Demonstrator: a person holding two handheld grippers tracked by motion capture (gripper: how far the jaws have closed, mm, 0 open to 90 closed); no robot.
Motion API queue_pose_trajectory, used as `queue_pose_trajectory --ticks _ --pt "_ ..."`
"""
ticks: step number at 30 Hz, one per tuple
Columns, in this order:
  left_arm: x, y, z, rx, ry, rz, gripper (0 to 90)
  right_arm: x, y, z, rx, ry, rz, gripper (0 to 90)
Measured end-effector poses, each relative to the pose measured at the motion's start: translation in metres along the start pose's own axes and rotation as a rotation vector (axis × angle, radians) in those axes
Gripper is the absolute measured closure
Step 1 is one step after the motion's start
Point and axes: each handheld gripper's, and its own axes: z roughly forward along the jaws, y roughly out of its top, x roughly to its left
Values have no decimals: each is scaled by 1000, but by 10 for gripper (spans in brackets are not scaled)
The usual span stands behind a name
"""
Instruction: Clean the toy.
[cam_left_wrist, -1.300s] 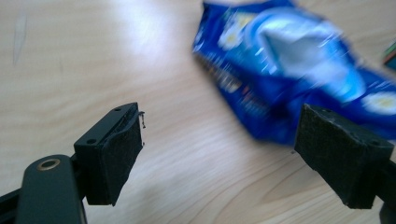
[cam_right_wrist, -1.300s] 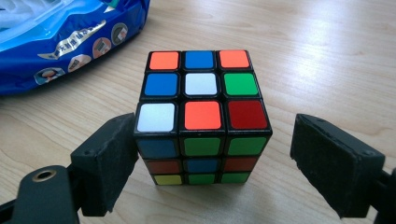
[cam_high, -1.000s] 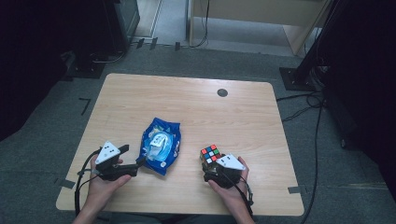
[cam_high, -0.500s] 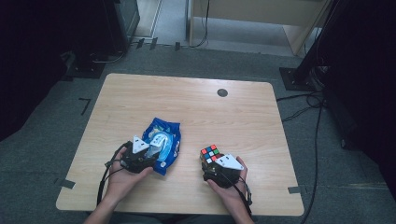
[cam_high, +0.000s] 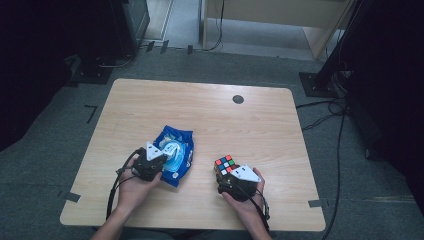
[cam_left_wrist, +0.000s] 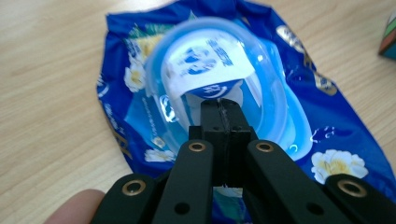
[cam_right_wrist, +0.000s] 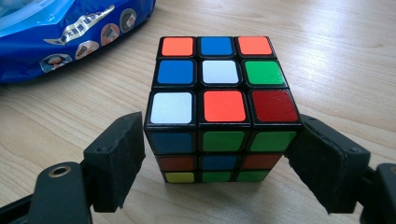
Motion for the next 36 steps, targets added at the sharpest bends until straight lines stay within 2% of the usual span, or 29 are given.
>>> queue_pose_trajectory --ticks 1,2,4,5,8,12,13,14,17,19,20,22,24,27,30,33,36 --pt "0 0 0 0 0 0 900 0 0 0 -1 2 0 215" --pt "6 2 -8 -40 -7 -24 900 0 0 0 -2 2 0 218" --pt "9 3 -13 -59 1 -30 900 0 0 0 -2 3 0 219" --pt "16 7 -24 -102 7 -47 900 0 0 0 -2 5 2 220" --pt "25 11 -43 -177 -2 -75 900 0 0 0 -2 7 1 223" --pt "27 16 -66 -293 -29 -103 900 0 0 0 -1 11 -3 236" --pt "27 16 -66 -293 -29 -103 900 1 -1 0 -3 11 -3 244" --pt "23 17 -73 -343 -61 -103 900 1 -1 0 -5 10 -5 257" --pt "13 20 -79 -397 -153 -91 900 1 -1 0 -8 10 -7 283" --pt "6 22 -80 -440 -253 -85 900 0 -1 0 -11 11 1 301" --pt "6 22 -80 -440 -253 -85 900 0 -1 0 -11 11 1 301" --pt "-7 23 -79 -462 -316 -63 900 -1 -1 0 -13 10 12 326" --pt "-19 24 -72 -466 -383 -57 900 -2 -1 0 -14 10 18 337" --pt "-31 23 -61 -445 -427 -50 900 -2 -1 0 -13 8 13 341" --pt "-40 16 -44 -397 -466 -60 900 -2 -1 0 -12 6 7 344" --pt "-53 4 -23 -321 -472 -33 900 -5 -1 -1 -11 10 10 344" --pt "-59 -7 -7 -261 -457 -22 869 -7 -1 -1 -10 6 10 344"
